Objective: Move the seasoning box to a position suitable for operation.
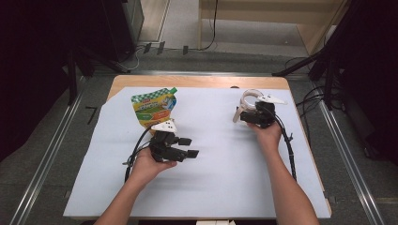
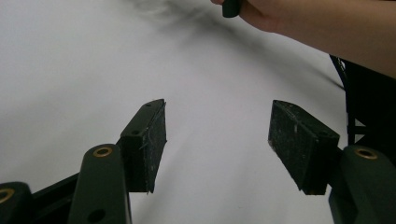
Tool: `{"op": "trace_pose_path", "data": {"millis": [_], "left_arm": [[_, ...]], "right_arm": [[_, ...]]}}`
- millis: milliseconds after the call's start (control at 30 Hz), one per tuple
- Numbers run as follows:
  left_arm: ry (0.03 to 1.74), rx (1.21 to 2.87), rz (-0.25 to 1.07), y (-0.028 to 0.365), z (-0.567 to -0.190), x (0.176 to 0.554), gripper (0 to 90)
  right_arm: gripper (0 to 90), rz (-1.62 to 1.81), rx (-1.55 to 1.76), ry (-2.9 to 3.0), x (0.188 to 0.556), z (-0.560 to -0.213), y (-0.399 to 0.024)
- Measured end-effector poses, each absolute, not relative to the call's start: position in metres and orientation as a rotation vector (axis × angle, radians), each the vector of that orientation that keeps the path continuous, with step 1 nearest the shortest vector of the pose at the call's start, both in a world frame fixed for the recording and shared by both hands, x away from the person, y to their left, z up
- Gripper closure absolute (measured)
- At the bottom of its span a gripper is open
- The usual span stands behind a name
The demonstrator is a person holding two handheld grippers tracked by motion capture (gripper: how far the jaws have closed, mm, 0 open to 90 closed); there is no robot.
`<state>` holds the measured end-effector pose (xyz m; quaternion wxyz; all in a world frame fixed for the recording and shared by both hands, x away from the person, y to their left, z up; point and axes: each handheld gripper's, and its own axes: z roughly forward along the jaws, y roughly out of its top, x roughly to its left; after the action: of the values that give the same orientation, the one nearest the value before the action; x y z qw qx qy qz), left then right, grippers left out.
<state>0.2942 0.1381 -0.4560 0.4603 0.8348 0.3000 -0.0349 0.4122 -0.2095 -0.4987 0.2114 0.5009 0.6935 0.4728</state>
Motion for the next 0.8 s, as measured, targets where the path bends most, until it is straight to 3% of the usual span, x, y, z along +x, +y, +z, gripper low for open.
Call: {"op": "trace_pose_path", "data": {"millis": [567, 800], "left_arm": [[0.751, 2.068, -0.079, 0.139, -0.457, 0.295, 37.0], [0.783, 1.998, -0.126, 0.146, -0.452, 0.298, 34.5]], "right_arm": [[11.9, 1.404, 1.272, 1.974, 0.352, -0.474, -0.207], [11.9, 1.413, 1.162, 2.044, 0.323, -0.472, -0.203]]}}
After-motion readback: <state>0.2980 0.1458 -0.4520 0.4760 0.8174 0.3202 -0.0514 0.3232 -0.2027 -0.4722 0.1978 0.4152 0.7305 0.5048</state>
